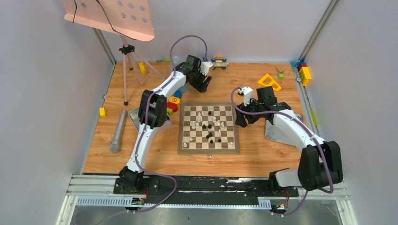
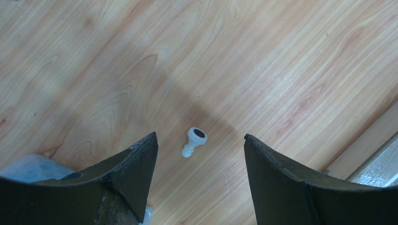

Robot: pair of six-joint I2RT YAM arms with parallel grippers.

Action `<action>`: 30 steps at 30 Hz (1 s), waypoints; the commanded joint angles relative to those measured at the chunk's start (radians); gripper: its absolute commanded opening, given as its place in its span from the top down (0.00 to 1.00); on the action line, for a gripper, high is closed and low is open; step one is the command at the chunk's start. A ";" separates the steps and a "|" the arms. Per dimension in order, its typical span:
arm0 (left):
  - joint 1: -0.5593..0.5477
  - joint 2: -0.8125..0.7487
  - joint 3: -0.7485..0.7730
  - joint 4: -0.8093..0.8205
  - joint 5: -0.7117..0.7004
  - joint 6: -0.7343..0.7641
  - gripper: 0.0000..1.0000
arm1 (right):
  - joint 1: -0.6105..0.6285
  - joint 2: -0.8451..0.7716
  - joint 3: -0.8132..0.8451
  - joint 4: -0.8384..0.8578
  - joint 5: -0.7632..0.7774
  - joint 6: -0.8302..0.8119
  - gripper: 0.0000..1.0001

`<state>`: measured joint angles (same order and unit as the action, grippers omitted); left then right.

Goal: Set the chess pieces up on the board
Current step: Pick up the chess piece at the center of the board.

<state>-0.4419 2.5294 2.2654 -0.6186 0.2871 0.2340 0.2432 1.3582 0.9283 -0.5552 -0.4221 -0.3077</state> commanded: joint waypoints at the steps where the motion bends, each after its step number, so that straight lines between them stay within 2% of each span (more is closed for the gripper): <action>1: 0.004 -0.006 -0.003 -0.008 0.041 0.035 0.26 | -0.005 0.004 -0.004 0.046 -0.028 0.003 0.36; 14: 0.006 0.044 0.062 -0.062 0.028 0.067 0.30 | -0.005 0.012 -0.008 0.044 -0.035 0.004 0.37; 30: 0.007 0.020 0.010 -0.047 0.063 0.091 0.53 | -0.005 0.024 -0.009 0.040 -0.038 0.002 0.38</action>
<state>-0.4358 2.5572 2.2860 -0.6613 0.3172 0.3016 0.2432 1.3735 0.9150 -0.5552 -0.4347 -0.3077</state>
